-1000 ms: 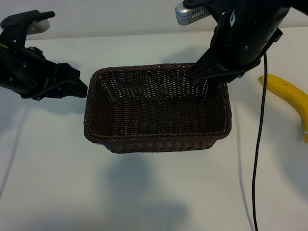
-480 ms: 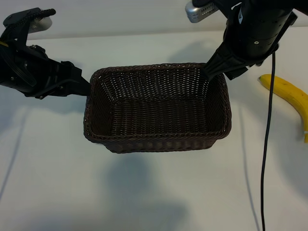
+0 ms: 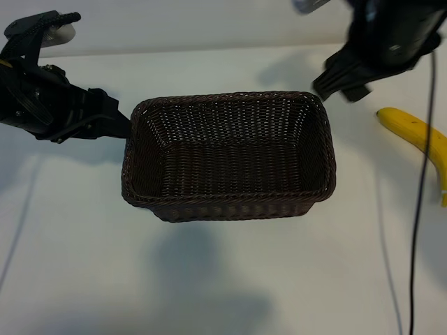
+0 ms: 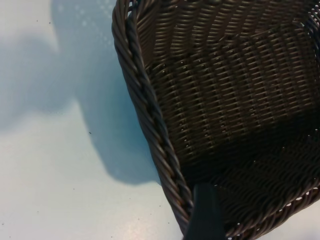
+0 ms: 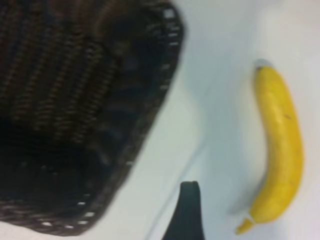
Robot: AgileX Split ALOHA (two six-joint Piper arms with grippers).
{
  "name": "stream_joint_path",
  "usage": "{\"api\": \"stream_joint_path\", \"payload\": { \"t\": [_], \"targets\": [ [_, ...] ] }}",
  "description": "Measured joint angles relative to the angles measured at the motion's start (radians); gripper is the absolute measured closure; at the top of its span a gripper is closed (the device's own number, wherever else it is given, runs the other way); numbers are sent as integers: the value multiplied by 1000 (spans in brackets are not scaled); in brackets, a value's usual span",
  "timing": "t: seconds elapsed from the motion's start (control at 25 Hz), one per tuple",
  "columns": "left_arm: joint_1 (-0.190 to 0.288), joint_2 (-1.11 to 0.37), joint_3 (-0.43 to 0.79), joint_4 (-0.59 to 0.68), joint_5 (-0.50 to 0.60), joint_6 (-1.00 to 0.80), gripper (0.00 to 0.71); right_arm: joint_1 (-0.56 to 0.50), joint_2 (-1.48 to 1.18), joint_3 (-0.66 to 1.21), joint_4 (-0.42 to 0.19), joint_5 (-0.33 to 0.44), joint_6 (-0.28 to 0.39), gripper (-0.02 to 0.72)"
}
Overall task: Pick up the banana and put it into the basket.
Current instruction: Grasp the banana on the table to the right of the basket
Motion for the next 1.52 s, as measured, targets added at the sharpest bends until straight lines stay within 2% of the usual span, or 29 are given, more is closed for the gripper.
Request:
{"api": "stream_joint_path", "payload": {
  "t": [0.2,0.36,0.52,0.68,0.92,1.16,1.52],
  "targets": [
    [0,0,0,12,-9,0,127,-168,-97,109,8,0,-34,80],
    [0,0,0,15,-16,1,127,-305,-127,179,87,6,-107,91],
    [0,0,0,15,-24,1,127,-348,-128,192,190,5,-187,100],
    [0,0,0,15,-25,1,127,-348,-125,192,237,-16,-248,101],
    [0,0,0,15,-26,1,127,-348,-62,208,241,-67,-294,101],
    [0,0,0,15,-26,1,127,-361,8,210,241,-129,-293,101],
    [0,0,0,16,-26,5,127,-441,129,210,241,-214,-292,102]
  ]
}}
